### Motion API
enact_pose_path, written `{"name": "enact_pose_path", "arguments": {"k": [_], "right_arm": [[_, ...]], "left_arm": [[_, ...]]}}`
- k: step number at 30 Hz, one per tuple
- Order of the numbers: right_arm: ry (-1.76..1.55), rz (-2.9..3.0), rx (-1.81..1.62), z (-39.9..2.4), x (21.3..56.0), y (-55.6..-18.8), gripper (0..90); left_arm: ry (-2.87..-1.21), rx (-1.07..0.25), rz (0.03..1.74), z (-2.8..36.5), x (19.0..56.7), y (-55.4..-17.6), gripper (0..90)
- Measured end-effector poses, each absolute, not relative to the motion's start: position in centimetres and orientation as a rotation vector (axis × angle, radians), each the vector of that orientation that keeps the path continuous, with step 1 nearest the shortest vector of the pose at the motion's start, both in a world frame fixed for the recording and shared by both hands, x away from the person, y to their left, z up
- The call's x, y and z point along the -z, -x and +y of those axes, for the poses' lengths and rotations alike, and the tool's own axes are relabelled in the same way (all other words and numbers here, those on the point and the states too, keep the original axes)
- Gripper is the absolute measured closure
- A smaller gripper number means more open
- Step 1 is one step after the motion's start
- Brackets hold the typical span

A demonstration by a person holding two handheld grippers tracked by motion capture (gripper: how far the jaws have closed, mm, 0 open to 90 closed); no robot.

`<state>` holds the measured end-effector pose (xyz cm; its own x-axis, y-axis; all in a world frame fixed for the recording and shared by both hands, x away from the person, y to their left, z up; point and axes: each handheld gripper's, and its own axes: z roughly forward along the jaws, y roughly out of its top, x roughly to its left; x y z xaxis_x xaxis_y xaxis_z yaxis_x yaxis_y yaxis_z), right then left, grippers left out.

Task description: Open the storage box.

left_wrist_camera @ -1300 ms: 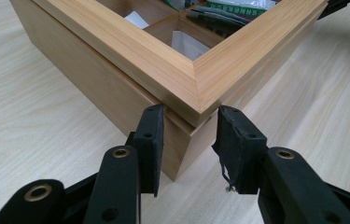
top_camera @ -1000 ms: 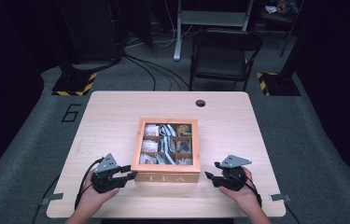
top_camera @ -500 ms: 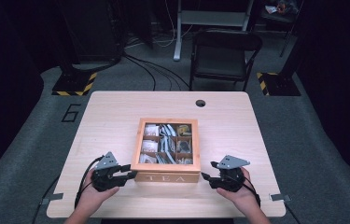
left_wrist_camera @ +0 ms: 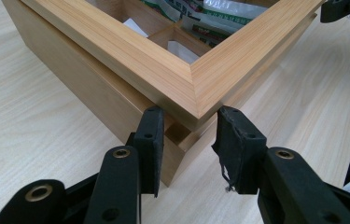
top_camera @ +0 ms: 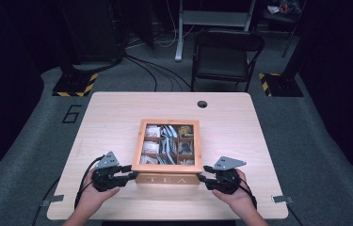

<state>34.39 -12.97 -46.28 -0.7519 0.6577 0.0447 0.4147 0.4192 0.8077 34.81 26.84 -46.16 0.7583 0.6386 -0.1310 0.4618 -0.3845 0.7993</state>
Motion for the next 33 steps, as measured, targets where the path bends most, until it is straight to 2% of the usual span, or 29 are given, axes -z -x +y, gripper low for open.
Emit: {"name": "enact_pose_path", "arguments": {"k": [13, 33], "right_arm": [[-0.994, 2.407, -1.29, -11.9, 45.8, -35.1, 58.2], [-1.014, 2.417, -1.288, -12.1, 42.6, -36.1, 57.7]], "left_arm": [[-2.033, -0.218, 0.825, 27.0, 45.4, -35.1, 62.1], [-2.039, -0.269, 0.81, 26.9, 42.4, -36.1, 57.4]]}}
